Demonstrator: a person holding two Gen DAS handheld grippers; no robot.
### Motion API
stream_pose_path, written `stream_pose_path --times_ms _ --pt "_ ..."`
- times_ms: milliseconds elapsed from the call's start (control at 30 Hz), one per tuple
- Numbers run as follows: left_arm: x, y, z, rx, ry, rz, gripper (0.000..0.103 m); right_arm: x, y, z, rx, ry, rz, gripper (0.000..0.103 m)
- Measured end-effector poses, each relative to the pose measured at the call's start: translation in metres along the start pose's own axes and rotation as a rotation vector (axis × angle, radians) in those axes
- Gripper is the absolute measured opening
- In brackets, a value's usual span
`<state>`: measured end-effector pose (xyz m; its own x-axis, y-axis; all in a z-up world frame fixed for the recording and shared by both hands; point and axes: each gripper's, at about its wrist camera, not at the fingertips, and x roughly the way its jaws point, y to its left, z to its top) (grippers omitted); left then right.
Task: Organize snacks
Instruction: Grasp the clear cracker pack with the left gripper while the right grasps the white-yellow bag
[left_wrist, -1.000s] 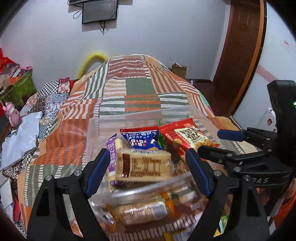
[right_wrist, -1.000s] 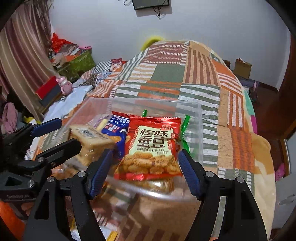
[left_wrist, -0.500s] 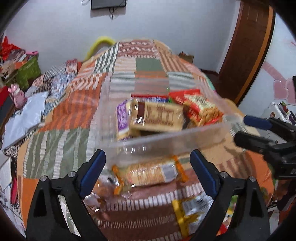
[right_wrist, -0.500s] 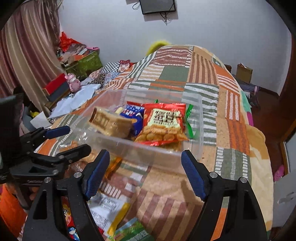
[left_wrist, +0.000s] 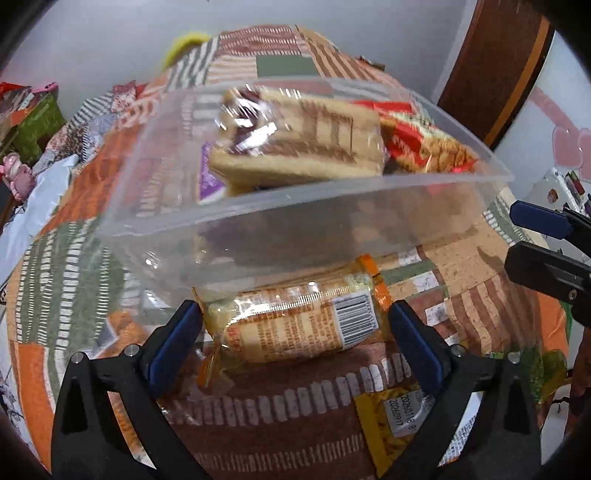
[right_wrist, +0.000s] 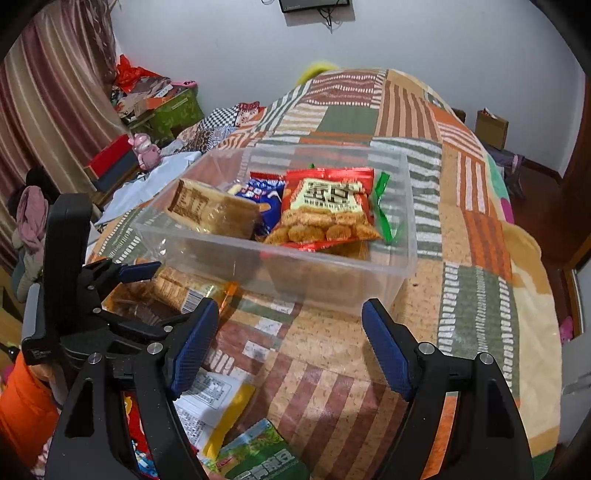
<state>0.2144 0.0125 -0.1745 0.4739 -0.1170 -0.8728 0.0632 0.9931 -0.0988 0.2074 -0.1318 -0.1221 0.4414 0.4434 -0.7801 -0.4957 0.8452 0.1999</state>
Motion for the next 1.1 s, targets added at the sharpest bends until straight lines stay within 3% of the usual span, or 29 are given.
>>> stream_pose_path --times_ms 133,367,433,767,1100 --pt "0.005 0.003 -0.002 -0.028 0.001 -0.025 0.102 0.004 -0.002 -0.004 0.011 0.011 0.005 0.077" --pt "-0.006 0.009 -0.009 -0.043 -0.042 -0.031 0.088 0.002 0.0 -0.013 0.017 0.025 0.015 0.077" --pt "-0.013 0.009 -0.012 -0.04 -0.052 -0.031 0.08 0.0 0.002 -0.015 0.014 0.03 0.019 0.077" --pt "-0.062 0.013 -0.027 -0.044 -0.141 -0.03 0.079 -0.001 0.031 -0.034 -0.033 0.07 0.066 0.077" --pt "-0.1 0.035 -0.058 -0.092 -0.197 -0.033 0.079 0.025 0.06 -0.045 -0.078 0.157 0.088 0.078"
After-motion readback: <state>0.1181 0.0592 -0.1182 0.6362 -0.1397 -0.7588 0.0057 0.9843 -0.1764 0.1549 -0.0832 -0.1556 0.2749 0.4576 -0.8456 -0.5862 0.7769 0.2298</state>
